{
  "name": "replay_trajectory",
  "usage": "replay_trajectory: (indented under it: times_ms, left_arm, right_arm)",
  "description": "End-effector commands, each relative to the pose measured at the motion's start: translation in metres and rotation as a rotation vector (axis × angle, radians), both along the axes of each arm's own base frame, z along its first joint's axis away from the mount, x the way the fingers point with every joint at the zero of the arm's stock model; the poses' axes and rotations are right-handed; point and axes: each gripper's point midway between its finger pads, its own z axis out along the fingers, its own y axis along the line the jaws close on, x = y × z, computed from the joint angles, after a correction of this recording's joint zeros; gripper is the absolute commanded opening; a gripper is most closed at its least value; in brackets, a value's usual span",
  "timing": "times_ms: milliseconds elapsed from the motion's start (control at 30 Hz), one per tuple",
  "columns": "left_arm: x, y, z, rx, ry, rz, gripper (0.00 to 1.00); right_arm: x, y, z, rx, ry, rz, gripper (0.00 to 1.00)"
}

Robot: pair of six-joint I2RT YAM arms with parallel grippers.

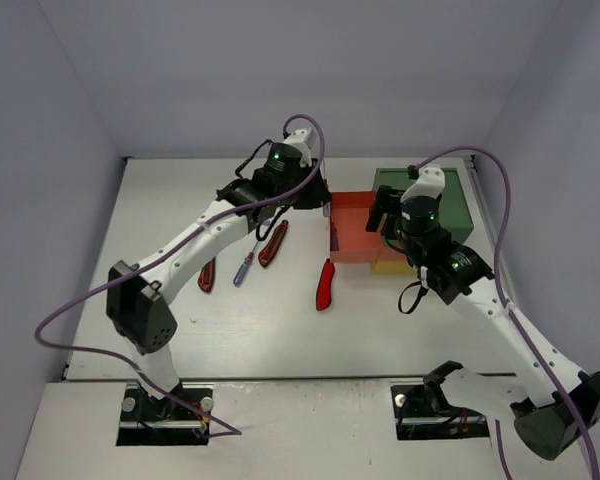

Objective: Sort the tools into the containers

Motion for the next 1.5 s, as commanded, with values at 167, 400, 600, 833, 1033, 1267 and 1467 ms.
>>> replay_trajectory:
  times_ms: [167,400,600,833,1033,1267,1467]
  left_arm:
    - [0.009,-0.052,-0.001,-0.115,0.036,0.01,0.35]
    - [0.003,-0.034,0.008,0.001,-0.034,-0.009,0.67]
    - [-0.012,0.036,0.001,0.164,-0.071,0.07,0.68]
    - [-0.038,0.134,-0.079,0.383,0.094,0.045,0.68]
    - [-0.044,0.195,-0.133,0.562,0.218,0.027,0.68]
    - [-0.038,0.207,-0.18,0.663,0.313,-0.005,0.67]
    - [-0.031,0.208,-0.214,0.716,0.385,-0.014,0.63]
  right_arm:
    - [-0.013,-0.025,0.022,0.064,-0.095,-0.098,0.71]
    - [-0.013,-0.028,0.019,0.048,-0.087,-0.108,0.72]
    - [-0.007,-0.024,0.017,0.02,-0.073,-0.096,0.72]
    - [0.001,-0.018,0.009,-0.015,-0.046,-0.07,0.72]
    - [0.006,-0.011,-0.001,-0.03,-0.014,-0.043,0.72]
    - [0.006,-0.006,-0.004,-0.023,-0.004,-0.02,0.73]
    - [0.004,-0.001,-0.009,-0.014,0.009,0.009,0.73]
